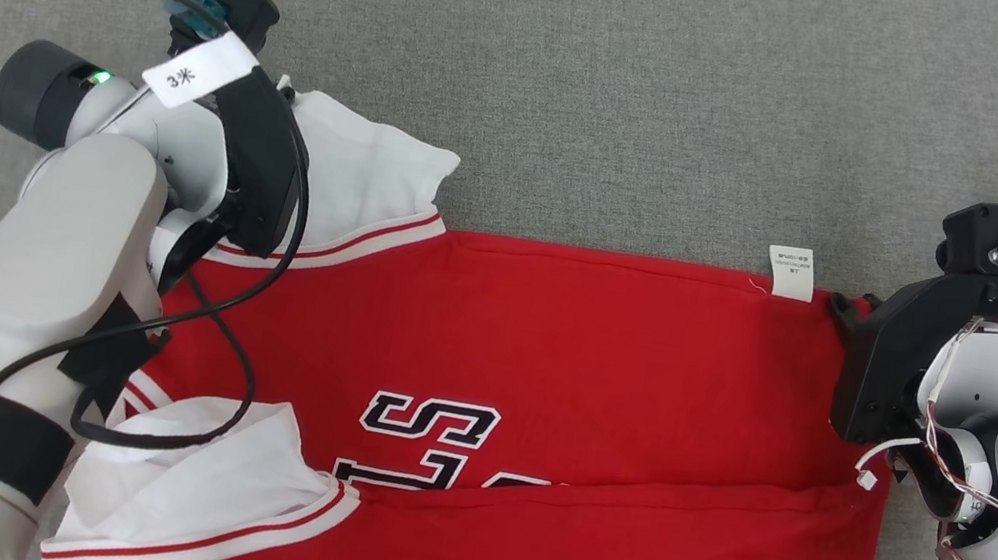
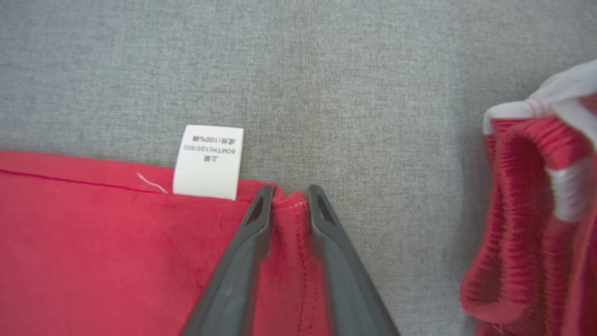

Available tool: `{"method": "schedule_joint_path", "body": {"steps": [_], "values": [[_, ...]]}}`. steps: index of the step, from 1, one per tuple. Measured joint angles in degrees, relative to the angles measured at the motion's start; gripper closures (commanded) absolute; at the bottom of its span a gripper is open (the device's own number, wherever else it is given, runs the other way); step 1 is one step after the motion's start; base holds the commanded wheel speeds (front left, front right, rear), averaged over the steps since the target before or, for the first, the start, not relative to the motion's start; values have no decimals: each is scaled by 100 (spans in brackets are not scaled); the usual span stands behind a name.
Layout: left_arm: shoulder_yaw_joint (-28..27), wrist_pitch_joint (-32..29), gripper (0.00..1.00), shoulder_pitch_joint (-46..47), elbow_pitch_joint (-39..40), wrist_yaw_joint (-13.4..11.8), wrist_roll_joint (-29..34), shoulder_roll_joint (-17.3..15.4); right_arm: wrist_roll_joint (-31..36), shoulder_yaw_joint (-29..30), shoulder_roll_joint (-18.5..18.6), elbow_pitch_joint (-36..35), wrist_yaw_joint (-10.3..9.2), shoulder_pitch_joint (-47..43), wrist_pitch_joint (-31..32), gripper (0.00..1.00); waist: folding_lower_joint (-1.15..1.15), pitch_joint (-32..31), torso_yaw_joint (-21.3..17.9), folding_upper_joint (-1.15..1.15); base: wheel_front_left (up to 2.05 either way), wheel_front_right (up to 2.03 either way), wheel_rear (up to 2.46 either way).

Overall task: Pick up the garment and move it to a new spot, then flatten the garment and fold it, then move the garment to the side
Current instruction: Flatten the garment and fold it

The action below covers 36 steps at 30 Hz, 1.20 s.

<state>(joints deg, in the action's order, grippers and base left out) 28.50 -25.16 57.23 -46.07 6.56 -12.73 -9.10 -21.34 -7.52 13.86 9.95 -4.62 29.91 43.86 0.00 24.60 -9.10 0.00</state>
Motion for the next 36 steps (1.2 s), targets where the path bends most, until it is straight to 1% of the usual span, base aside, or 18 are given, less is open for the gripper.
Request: {"method": "schedule_joint_path", "body": {"steps": [2,4,5,6,11,12,17,20,24,28,33,34,36], "values": [[7,0,100,53,-37,1,-1,11,0,-11,-22,49,0,1,1,67,0,12,7,0,0,0,0],[11,1,100,76,-65,1,-1,15,0,-21,-21,63,0,2,2,79,0,19,13,0,0,0,0],[13,7,100,76,-71,1,-1,18,0,-27,-21,64,0,2,2,94,0,21,16,0,0,0,0],[14,8,100,78,-76,1,-1,19,0,-37,-22,66,0,5,2,100,0,20,17,0,0,0,0],[19,105,100,81,-142,2,-29,22,30,-52,-22,105,-2,45,-63,100,0,-29,11,0,0,0,0],[11,154,100,81,-158,2,-42,23,37,-37,-23,122,-38,108,-137,100,0,-57,4,0,0,0,0],[-11,341,100,94,-181,0,-42,41,123,63,-29,144,-52,157,-350,100,0,-129,-11,0,0,0,0],[-36,486,100,125,-167,-65,-42,48,126,103,-46,149,-93,158,-444,100,0,-154,-11,0,0,0,0],[-80,684,100,211,-172,-110,-42,90,127,134,-56,253,-94,124,-513,100,0,-196,14,0,0,0,0],[-186,1023,100,210,-92,-243,-44,144,127,170,-54,287,-99,80,-590,100,0,-238,64,0,0,0,0],[-236,1549,100,126,204,-319,-158,235,118,323,-51,268,-104,-102,-783,100,0,-293,161,0,0,0,0],[-248,1661,100,50,292,-361,-199,263,118,343,-51,268,-120,-153,-820,100,0,-308,185,0,0,0,0],[-259,1860,100,-186,419,-360,-249,322,100,380,-52,260,-127,-237,-922,100,0,-348,234,0,0,0,0]]}}
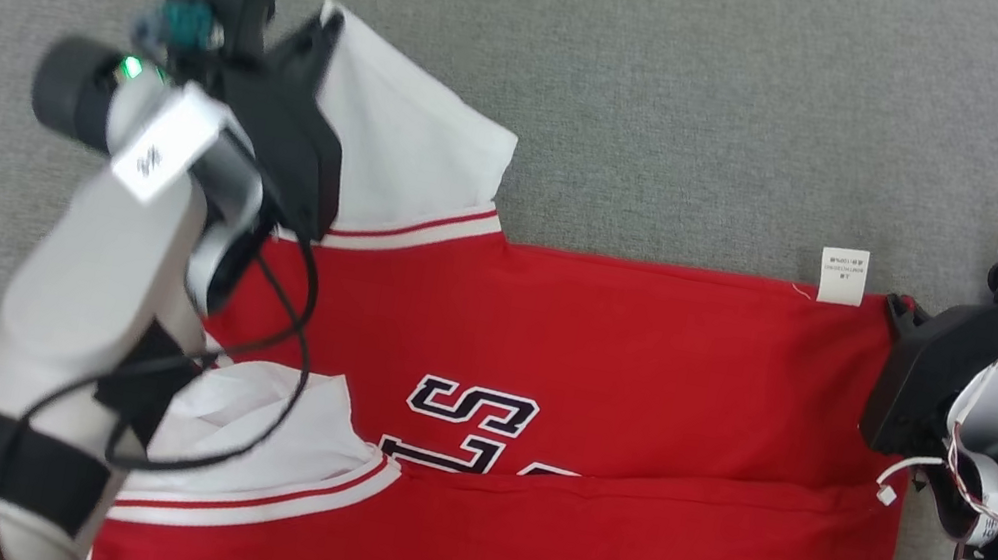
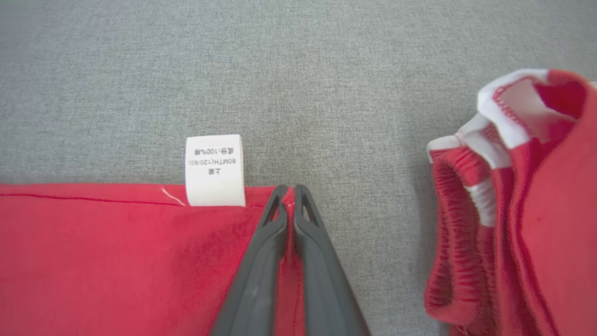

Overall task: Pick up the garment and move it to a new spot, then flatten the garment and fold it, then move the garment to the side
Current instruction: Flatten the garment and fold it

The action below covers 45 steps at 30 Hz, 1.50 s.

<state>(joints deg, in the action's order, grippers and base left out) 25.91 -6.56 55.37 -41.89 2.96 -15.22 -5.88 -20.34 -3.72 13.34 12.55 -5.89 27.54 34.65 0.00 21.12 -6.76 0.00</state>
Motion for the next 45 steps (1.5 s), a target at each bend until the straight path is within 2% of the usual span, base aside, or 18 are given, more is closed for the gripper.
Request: {"method": "schedule_joint_path", "body": {"steps": [8,13,19,31,45], "values": [[20,683,100,-1152,581,8,-130,16,-79,43,-3,-120,46,-424,-352,100,0,-288,163,0,0,0,0],[-45,1069,100,-1820,1152,66,-388,-7,-80,32,36,-250,189,-716,-556,100,1,-541,244,0,0,0,0],[-46,1266,100,-2729,1830,114,-502,-112,-66,16,146,-313,237,-1100,-700,100,1,-863,330,0,0,0,0],[107,1143,100,-4249,3152,51,-744,-338,70,-12,326,-461,294,-1703,-780,100,1,-1313,483,1,0,0,0],[57,703,100,-4766,3964,-200,-855,-511,230,-110,554,-532,348,-1789,-682,100,0,-1252,560,1,0,0,0]]}}
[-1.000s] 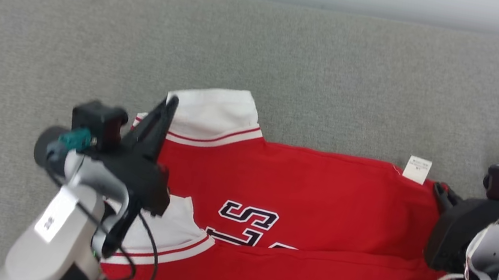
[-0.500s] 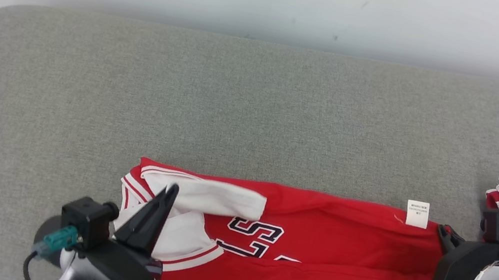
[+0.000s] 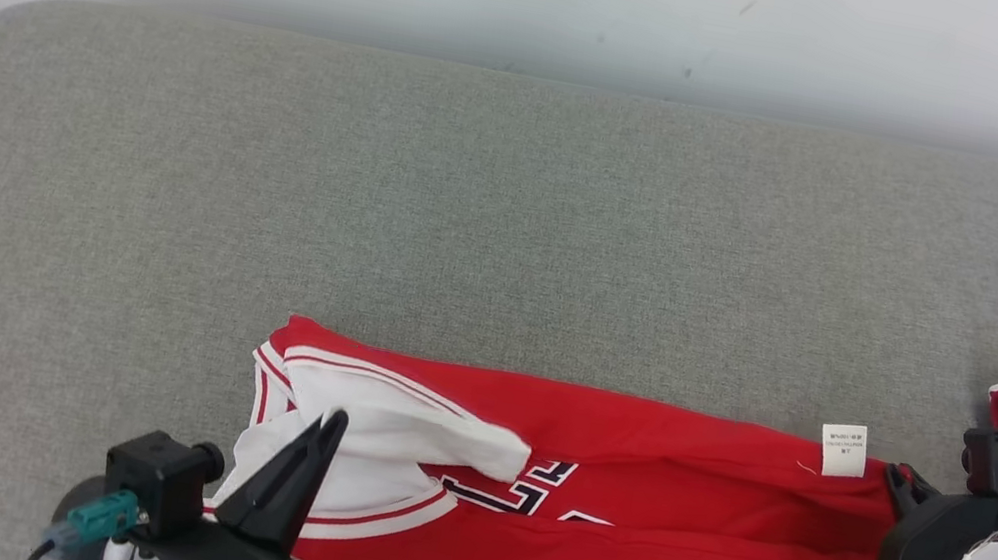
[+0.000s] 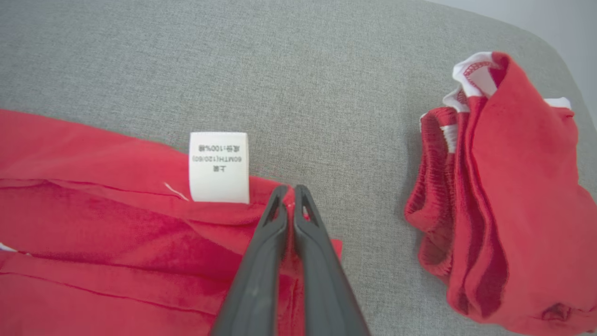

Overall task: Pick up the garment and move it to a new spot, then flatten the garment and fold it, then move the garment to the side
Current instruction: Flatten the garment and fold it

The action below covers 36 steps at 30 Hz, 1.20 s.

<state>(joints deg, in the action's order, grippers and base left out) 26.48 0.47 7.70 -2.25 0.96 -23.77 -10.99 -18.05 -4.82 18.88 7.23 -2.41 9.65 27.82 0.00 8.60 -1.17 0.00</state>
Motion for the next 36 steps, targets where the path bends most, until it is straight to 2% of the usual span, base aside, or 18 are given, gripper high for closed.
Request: {"method": "schedule_joint_path", "body": {"steps": [18,36], "values": [[-226,-521,100,-436,302,-339,-345,-73,153,-71,178,-53,-12,-317,322,100,0,92,140,0,0,0,0],[-301,-860,100,-915,469,-468,-577,-142,141,66,179,-221,-114,-701,456,100,0,31,219,-1,0,0,0]]}}
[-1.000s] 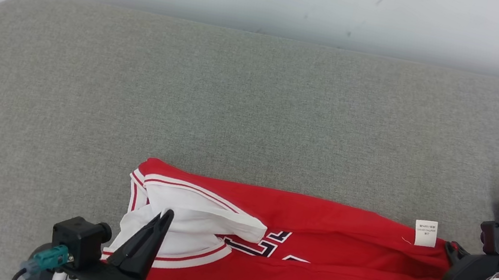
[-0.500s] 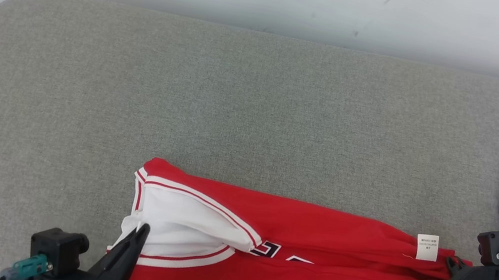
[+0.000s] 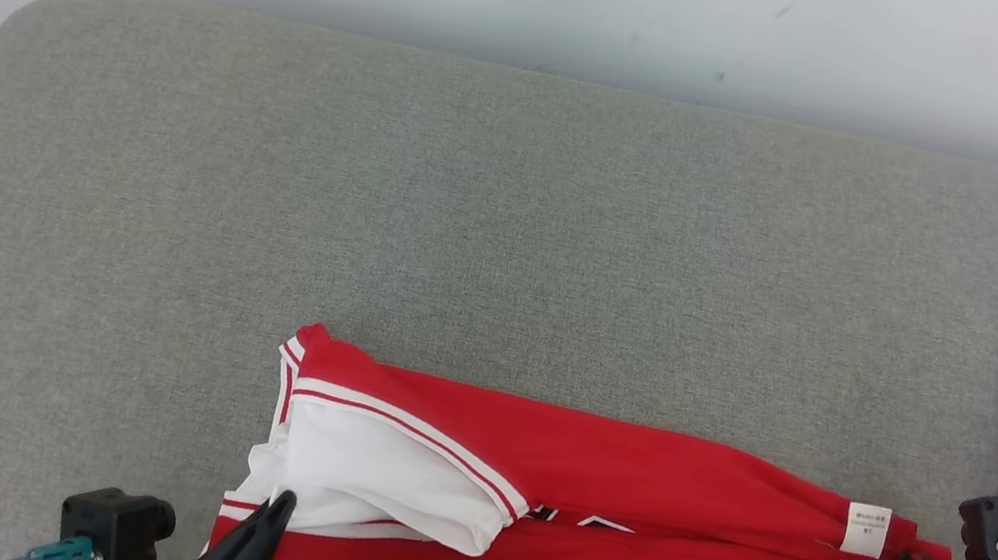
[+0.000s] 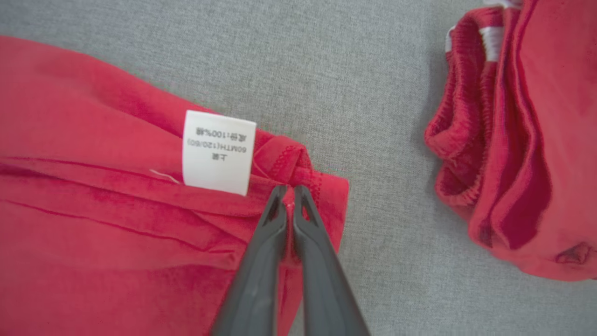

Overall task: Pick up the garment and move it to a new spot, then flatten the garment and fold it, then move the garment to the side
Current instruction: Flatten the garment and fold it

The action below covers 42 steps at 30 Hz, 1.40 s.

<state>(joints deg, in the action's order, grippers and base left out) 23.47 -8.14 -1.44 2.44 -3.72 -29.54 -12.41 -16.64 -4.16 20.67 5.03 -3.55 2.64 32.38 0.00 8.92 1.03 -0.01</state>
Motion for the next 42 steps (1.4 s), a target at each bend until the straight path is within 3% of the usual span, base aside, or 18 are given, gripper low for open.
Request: {"method": "schedule_joint_path", "body": {"steps": [9,10,11,12,13,14,15,16,18,33,42], "values": [[103,-163,100,-76,-214,-67,1,15,-7,-33,-8,-19,-4,-102,90,100,0,-72,4,0,0,0,0],[108,-192,100,-75,-235,-80,1,19,-7,-31,-8,-19,-5,-102,90,67,0,-80,2,0,0,0,0],[121,-208,100,-73,-292,-80,4,14,-7,-31,-8,-15,-5,-103,91,54,0,-92,4,0,0,0,0],[126,-226,100,-79,-326,-81,10,13,-7,-30,-8,-18,-18,-109,96,21,0,-105,6,0,0,0,0],[130,-242,100,-78,-350,-81,10,13,-7,-24,-13,-11,-34,-114,100,0,0,-116,8,0,0,0,0],[148,-258,100,-76,-385,-81,15,0,-7,-14,-26,-1,-57,-118,124,0,0,-129,11,0,0,0,0],[160,-292,59,-85,-398,-83,41,-18,-7,-15,-27,-5,-57,-133,137,0,0,-143,14,0,0,0,0],[160,-292,33,-93,-415,-89,60,-23,-7,-15,-31,-8,-58,-151,140,0,0,-153,15,0,0,0,0],[175,-347,1,-110,-497,-89,79,-48,-7,-15,-37,-18,-79,-193,140,0,0,-178,14,0,0,0,0],[-66,-325,0,-181,-595,-189,224,-157,0,368,38,-216,-174,-235,30,0,0,-300,27,0,0,0,0],[-442,123,0,26,-465,-233,359,-261,-4,739,215,-664,-209,-493,-277,0,0,-490,52,0,0,0,0]]}}
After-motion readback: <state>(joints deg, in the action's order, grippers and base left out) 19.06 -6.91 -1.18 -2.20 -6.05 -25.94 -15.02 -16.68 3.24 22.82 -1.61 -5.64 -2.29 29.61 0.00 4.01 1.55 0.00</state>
